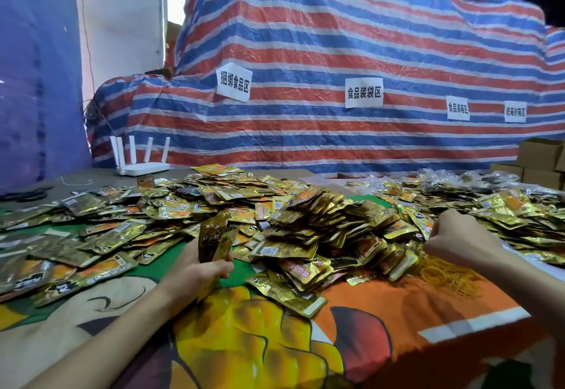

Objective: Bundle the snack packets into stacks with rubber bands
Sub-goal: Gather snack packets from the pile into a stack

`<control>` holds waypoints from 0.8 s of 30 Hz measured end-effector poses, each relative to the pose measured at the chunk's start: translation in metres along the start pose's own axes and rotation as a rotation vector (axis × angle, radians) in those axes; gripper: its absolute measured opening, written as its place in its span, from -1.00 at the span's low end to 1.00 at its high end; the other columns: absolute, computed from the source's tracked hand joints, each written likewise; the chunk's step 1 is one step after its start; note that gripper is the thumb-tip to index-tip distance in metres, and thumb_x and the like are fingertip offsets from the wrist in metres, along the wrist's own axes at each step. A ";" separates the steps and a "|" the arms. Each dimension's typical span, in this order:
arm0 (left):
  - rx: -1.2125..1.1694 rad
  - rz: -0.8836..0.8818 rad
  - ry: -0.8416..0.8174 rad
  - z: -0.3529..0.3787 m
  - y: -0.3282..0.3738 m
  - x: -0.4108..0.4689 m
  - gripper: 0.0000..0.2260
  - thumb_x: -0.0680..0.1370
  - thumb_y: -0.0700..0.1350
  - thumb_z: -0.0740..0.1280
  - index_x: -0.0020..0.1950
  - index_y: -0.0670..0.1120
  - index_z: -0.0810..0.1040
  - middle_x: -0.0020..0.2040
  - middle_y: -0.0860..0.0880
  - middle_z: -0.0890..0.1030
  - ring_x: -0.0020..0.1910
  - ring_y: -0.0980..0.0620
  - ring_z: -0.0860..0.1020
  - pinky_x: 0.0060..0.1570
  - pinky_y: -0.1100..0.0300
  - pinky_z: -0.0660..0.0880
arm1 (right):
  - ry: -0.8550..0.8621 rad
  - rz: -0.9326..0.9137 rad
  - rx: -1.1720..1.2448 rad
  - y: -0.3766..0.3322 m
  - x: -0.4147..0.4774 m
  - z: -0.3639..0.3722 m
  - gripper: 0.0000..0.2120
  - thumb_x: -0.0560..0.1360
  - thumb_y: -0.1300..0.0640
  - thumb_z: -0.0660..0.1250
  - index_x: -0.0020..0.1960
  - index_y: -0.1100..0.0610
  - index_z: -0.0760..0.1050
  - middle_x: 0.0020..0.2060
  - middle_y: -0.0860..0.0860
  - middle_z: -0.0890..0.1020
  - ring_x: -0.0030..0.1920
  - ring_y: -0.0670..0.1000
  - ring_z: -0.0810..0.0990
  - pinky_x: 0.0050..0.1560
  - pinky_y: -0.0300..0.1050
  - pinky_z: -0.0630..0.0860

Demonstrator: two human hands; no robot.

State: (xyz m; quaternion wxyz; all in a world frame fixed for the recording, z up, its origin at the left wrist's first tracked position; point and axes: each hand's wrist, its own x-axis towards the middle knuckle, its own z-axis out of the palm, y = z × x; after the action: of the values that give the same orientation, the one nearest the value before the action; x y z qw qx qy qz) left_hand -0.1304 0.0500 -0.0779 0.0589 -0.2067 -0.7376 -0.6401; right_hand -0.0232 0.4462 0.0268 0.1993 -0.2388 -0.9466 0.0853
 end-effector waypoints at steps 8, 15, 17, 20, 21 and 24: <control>-0.118 -0.020 0.034 0.005 0.036 -0.020 -0.64 0.23 -0.19 0.40 -0.07 -0.38 0.53 -0.21 -0.17 0.54 -0.21 -0.10 0.51 -0.16 0.05 0.48 | 0.137 -0.410 0.365 -0.075 -0.028 0.003 -0.91 0.43 0.19 0.47 -0.22 0.03 0.66 -0.28 -0.03 0.70 -0.26 -0.04 0.65 -0.21 -0.06 0.63; -0.360 -0.297 0.081 -0.004 0.041 -0.017 -0.74 0.49 -0.23 0.29 0.08 -0.34 0.63 -0.17 -0.10 0.66 -0.22 -0.09 0.54 -0.25 0.13 0.47 | -0.251 -0.586 0.915 -0.195 -0.065 0.045 -0.92 0.43 0.26 0.51 -0.18 0.10 0.71 -0.28 -0.02 0.74 -0.23 -0.11 0.70 -0.21 -0.22 0.64; -0.415 -0.362 0.111 -0.007 0.044 -0.017 -0.78 0.45 -0.20 0.32 -0.02 -0.31 0.64 -0.19 -0.17 0.63 -0.23 -0.12 0.55 -0.19 0.07 0.47 | -0.302 -0.579 0.998 -0.223 -0.070 0.057 -0.92 0.42 0.23 0.53 -0.19 0.07 0.71 -0.28 -0.02 0.74 -0.22 -0.11 0.70 -0.14 -0.16 0.64; -0.425 -0.353 0.196 -0.010 0.047 -0.017 -0.87 0.44 -0.25 0.35 -0.09 -0.27 0.64 -0.19 -0.22 0.61 -0.27 -0.13 0.57 -0.20 0.07 0.50 | -0.260 -0.587 1.037 -0.250 -0.068 0.074 -0.89 0.42 0.24 0.52 -0.20 0.05 0.71 -0.29 -0.03 0.73 -0.22 -0.11 0.70 -0.13 -0.16 0.64; -0.417 -0.340 0.226 -0.010 0.047 -0.016 -0.90 0.45 -0.28 0.35 -0.10 -0.27 0.63 -0.21 -0.22 0.60 -0.31 -0.11 0.57 -0.27 0.11 0.52 | -0.211 -0.608 1.018 -0.255 -0.067 0.081 -0.89 0.42 0.26 0.51 -0.19 0.05 0.71 -0.30 -0.04 0.72 -0.23 -0.12 0.69 -0.16 -0.20 0.63; -0.375 -0.338 0.293 -0.011 0.040 -0.011 -0.93 0.45 -0.33 0.35 -0.23 -0.24 0.60 -0.30 -0.21 0.56 -0.42 -0.06 0.54 -0.42 0.19 0.50 | -0.048 -0.713 0.885 -0.261 -0.067 0.104 -0.90 0.45 0.26 0.48 -0.16 0.08 0.70 -0.29 -0.11 0.68 -0.24 -0.14 0.65 -0.20 -0.26 0.59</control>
State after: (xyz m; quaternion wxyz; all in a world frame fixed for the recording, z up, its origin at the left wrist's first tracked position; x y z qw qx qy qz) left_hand -0.1069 0.0409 -0.0429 0.0180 0.0066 -0.6141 -0.7890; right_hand -0.1214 0.1798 -0.0227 0.2751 0.2040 -0.8471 0.4065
